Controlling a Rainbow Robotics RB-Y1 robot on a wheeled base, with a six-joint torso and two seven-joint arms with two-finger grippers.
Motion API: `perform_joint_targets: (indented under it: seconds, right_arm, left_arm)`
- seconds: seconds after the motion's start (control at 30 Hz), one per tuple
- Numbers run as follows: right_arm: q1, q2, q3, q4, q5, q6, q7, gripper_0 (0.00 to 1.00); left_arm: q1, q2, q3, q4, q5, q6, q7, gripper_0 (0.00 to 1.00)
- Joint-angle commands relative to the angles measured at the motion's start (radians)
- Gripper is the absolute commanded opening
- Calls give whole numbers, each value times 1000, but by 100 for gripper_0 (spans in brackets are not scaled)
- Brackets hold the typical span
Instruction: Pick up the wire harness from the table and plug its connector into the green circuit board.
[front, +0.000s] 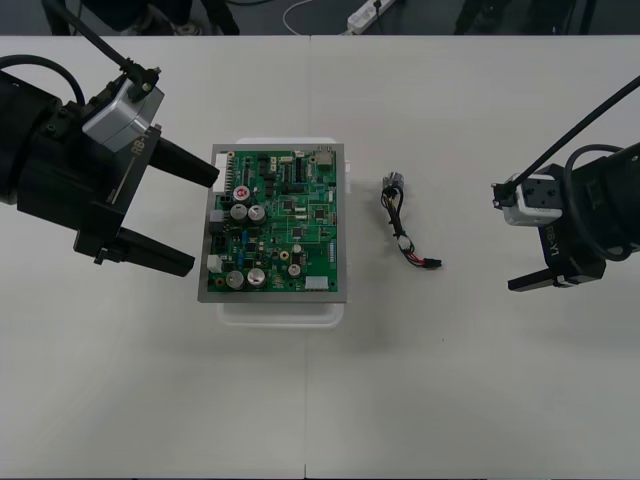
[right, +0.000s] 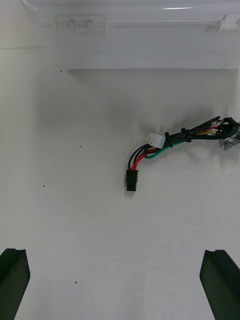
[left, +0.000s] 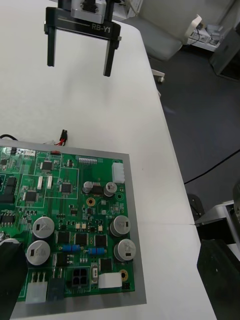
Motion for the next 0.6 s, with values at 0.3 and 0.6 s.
perform_joint_targets:
  seconds: [0.3,0.6]
  right_arm:
    - [-110,-27,137,-3,110,-3,-85,100]
    - [-162,-24,241,33,148,-3,-121,100]
  left_arm:
    - [-105,13,-62,-29,-3,150,-47,100]
    - [-142,-59,-69,-29,-109,199,-44,100]
